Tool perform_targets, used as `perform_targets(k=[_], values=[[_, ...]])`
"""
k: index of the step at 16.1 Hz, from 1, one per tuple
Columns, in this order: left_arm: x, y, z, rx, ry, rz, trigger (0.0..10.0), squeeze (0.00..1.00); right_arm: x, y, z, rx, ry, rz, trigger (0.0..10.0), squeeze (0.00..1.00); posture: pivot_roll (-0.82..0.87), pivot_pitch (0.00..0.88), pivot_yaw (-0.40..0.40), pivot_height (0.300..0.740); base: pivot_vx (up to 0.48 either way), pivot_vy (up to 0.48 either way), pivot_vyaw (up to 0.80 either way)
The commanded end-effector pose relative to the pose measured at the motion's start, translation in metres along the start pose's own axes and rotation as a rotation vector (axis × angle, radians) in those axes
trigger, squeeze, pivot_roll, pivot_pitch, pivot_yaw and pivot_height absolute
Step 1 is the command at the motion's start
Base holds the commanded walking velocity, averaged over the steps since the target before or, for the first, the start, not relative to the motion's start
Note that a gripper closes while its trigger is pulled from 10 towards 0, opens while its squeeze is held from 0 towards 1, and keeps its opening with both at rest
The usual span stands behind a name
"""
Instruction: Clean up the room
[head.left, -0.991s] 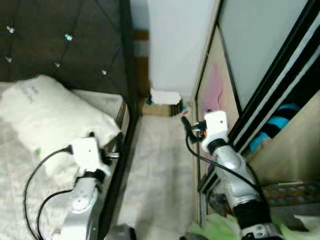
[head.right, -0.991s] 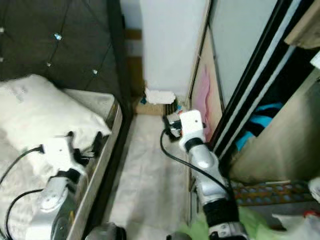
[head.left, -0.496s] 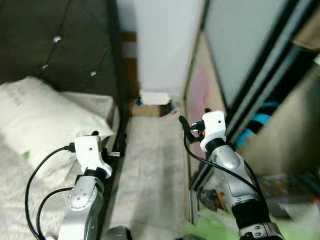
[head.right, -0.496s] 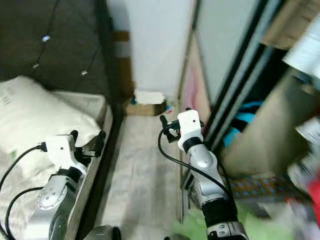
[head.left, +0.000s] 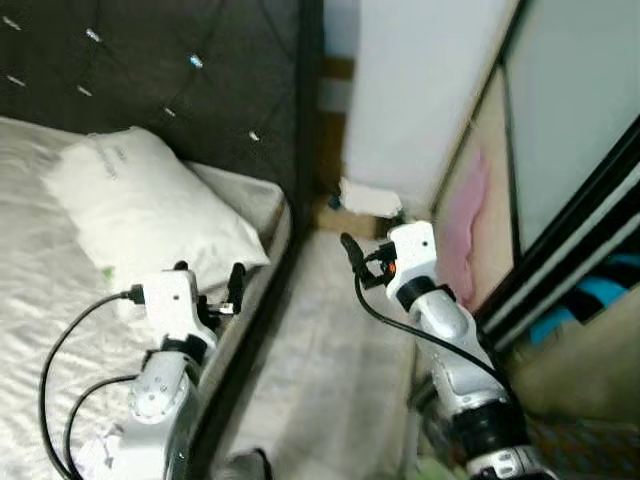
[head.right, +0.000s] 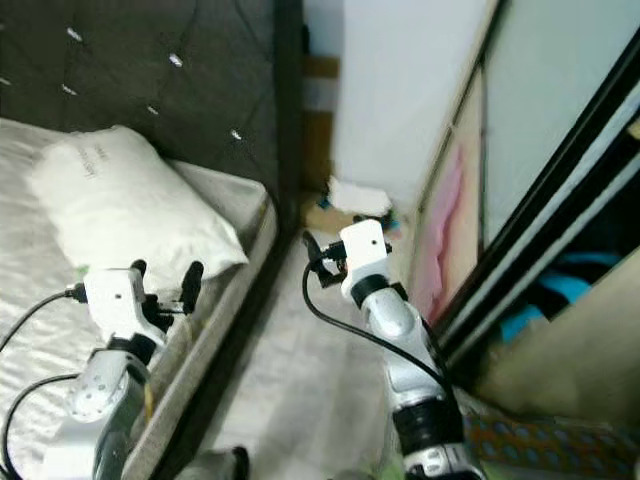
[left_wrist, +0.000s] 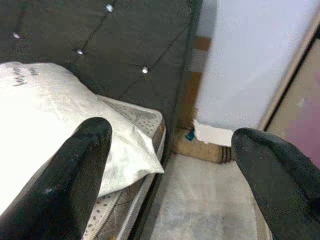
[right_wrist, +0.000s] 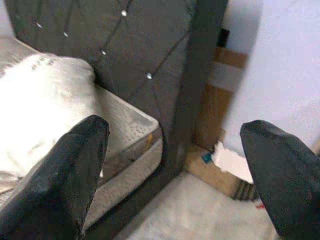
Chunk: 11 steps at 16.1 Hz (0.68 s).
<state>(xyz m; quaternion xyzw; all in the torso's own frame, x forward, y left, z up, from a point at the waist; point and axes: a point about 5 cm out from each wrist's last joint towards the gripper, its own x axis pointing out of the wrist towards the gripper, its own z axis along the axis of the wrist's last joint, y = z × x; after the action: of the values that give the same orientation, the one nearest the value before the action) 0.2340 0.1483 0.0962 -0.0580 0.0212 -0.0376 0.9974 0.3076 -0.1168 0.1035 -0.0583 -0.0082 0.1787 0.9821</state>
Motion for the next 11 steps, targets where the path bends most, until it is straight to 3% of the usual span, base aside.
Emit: perform_targets(k=[1,3,6,8,9,11], values=[[-0.0005,-0.0022,0.0014,0.004,-0.005,-0.016,10.0,0.0,0.0009,-0.0017,0.0062,0.001,-0.021,0.002,10.0,0.0,-0.03,0.035,-0.033,0.74,0.0,0.0,0.8],[-0.0004,-0.0016,0.0025,0.005,-0.015,-0.014,10.0,0.0,0.0015,-0.0009,0.0064,0.004,-0.022,0.004,10.0,0.0,-0.03,0.037,-0.033,0.74,0.0,0.0,0.8],[-0.0011,-0.0054,0.0052,0.079,-0.03,-0.028,10.0,0.0,0.0013,-0.001,0.0063,0.004,-0.023,0.006,10.0,0.0,-0.03,0.038,-0.032,0.74,0.0,0.0,0.8],[-0.0018,-0.0052,0.0057,0.065,-0.029,-0.02,10.0,0.0,0.0012,-0.0008,0.006,0.014,-0.024,0.008,10.0,0.0,-0.03,0.038,-0.032,0.74,0.0,0.0,0.8],[-0.0023,-0.0029,0.0056,0.024,-0.035,-0.012,10.0,0.0,0.001,0.0001,0.0059,0.033,-0.026,0.014,10.0,0.0,-0.03,0.038,-0.032,0.74,0.0,0.0,0.0],[-0.0024,-0.0016,0.0054,0.049,-0.039,-0.017,10.0,0.0,0.0011,0.0009,0.0064,0.033,-0.029,0.019,10.0,0.0,-0.03,0.032,-0.032,0.74,0.0,0.0,0.0]])
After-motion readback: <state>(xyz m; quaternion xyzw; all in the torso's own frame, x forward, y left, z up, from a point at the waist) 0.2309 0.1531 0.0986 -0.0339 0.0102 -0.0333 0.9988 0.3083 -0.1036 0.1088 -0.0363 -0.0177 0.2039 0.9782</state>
